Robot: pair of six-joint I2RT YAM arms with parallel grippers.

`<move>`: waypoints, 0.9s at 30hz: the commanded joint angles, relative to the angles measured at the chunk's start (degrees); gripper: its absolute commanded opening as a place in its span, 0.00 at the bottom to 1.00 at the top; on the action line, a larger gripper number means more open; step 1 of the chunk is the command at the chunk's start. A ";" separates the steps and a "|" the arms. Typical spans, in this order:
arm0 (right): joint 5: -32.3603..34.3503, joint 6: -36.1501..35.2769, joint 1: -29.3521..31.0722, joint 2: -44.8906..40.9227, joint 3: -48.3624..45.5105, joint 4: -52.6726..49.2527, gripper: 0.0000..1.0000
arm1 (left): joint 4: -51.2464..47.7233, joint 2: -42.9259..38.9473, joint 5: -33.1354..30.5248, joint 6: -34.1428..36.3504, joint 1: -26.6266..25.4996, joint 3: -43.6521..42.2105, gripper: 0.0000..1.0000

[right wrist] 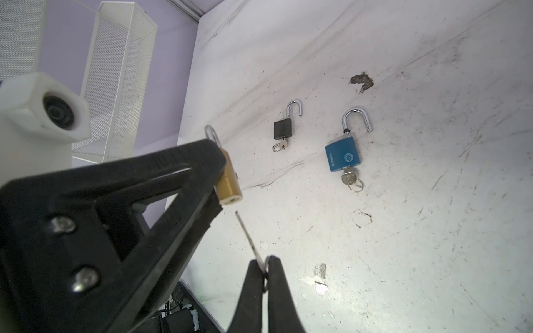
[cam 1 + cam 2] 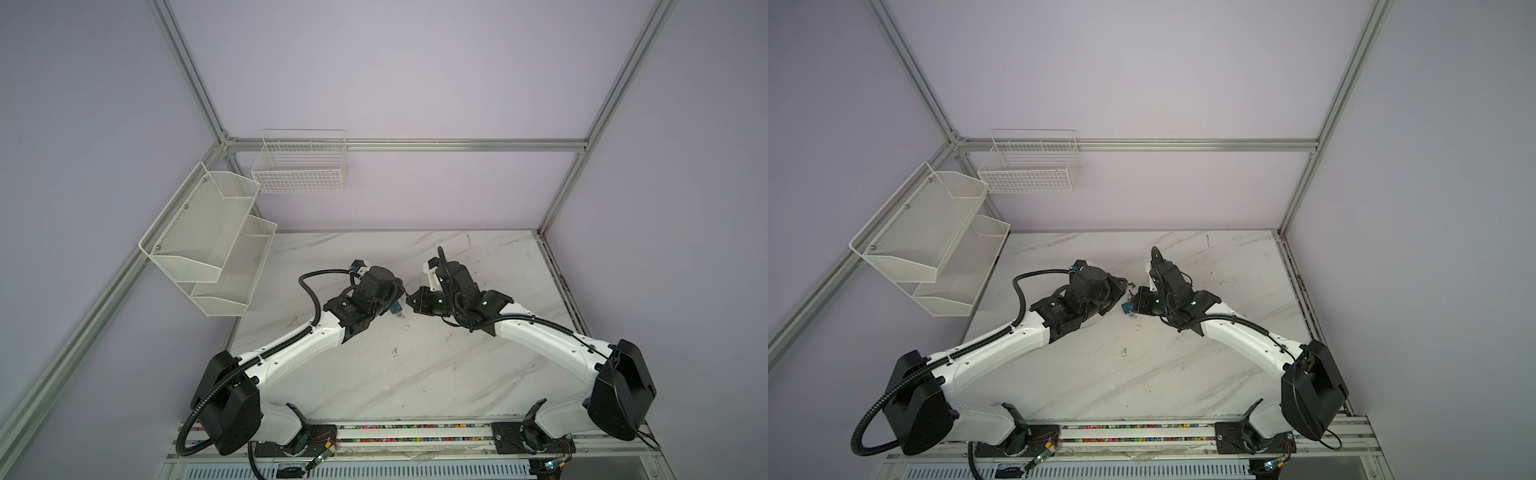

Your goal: Unlock with the key

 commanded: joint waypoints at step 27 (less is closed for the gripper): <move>-0.88 -1.23 0.32 2.27 0.78 1.10 0.00 | 0.71 -0.19 -0.66 0.64 0.65 1.70 0.04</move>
